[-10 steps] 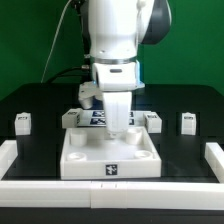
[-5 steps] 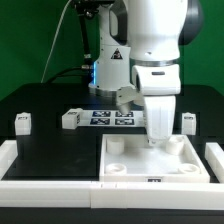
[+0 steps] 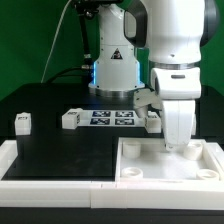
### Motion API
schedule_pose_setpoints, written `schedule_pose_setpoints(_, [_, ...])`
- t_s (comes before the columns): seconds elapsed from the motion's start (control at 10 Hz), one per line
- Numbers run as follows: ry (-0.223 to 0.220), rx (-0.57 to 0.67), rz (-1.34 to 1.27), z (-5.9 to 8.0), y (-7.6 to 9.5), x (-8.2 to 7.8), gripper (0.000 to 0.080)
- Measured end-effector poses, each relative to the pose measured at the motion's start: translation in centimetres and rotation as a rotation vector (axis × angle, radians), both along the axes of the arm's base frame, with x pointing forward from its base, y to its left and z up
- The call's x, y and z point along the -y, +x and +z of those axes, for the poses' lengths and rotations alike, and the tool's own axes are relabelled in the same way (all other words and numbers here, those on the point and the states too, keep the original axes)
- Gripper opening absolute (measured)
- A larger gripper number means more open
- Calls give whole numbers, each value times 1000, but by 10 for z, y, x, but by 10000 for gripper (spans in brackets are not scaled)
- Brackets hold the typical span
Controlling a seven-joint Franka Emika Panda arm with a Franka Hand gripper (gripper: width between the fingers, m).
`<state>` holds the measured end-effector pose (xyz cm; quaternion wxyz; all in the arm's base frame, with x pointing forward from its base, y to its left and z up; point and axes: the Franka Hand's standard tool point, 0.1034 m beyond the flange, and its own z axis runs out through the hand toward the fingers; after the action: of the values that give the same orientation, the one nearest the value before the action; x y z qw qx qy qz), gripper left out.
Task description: Assemble one leg
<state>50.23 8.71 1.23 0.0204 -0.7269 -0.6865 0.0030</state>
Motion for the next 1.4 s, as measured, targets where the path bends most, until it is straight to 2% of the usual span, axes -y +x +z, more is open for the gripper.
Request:
schedule_pose_setpoints(0.2, [0, 1, 1, 0, 0, 0, 62])
schedule_pose_setpoints(0.3, [0, 1, 0, 0, 0, 1, 141])
schedule_pose_setpoints(0.4, [0, 1, 0, 0, 0, 1, 276])
schedule_pose_setpoints(0.5, [0, 0, 0, 0, 0, 1, 276])
schedule_pose_setpoints(0.6, [0, 0, 0, 0, 0, 1, 476])
schedule_pose_setpoints(0.7, [0, 0, -1, -1, 0, 1, 589])
schedule_pose_setpoints(0.8, [0, 0, -1, -1, 0, 1, 589])
schedule_pose_setpoints(0.9, [0, 0, -1, -1, 0, 1, 639])
schedule_pose_setpoints(1.1, [0, 1, -11, 0, -1, 1, 646])
schedule_pose_setpoints(1.4, [-26, 14, -110, 34, -30, -3, 649])
